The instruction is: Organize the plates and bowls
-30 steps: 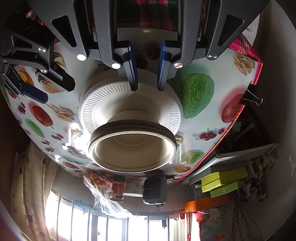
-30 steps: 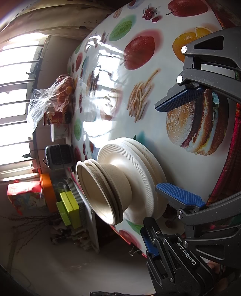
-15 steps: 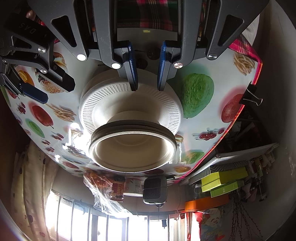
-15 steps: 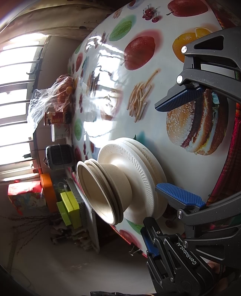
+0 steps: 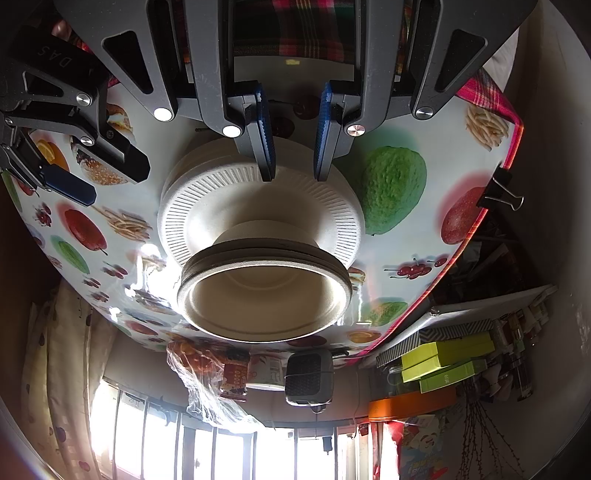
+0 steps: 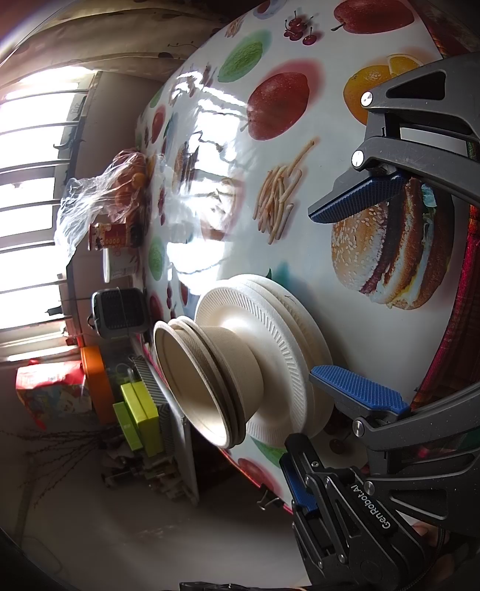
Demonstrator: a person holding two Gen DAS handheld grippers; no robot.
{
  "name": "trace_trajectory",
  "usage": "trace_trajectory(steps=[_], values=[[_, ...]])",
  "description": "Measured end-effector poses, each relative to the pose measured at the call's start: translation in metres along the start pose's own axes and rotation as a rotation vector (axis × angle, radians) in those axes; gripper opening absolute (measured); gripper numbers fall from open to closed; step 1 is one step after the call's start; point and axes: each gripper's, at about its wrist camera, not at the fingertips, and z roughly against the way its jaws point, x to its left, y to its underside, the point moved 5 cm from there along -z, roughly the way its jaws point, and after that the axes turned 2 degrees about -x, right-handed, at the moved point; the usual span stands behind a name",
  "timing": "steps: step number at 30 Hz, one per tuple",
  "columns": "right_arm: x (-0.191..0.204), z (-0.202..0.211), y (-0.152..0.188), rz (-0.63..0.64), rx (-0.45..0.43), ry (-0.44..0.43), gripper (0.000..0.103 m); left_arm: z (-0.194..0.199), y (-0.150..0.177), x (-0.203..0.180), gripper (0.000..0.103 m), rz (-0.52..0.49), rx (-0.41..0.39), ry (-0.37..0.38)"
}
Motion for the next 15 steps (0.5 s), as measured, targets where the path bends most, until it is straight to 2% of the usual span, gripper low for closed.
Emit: trace_trajectory(steps=[15], values=[[-0.0002,0.0001,0.0004,0.000,-0.001,0.000,0.080,0.0030,0.0003,0.0032,0.022,0.011,0.004,-0.007]])
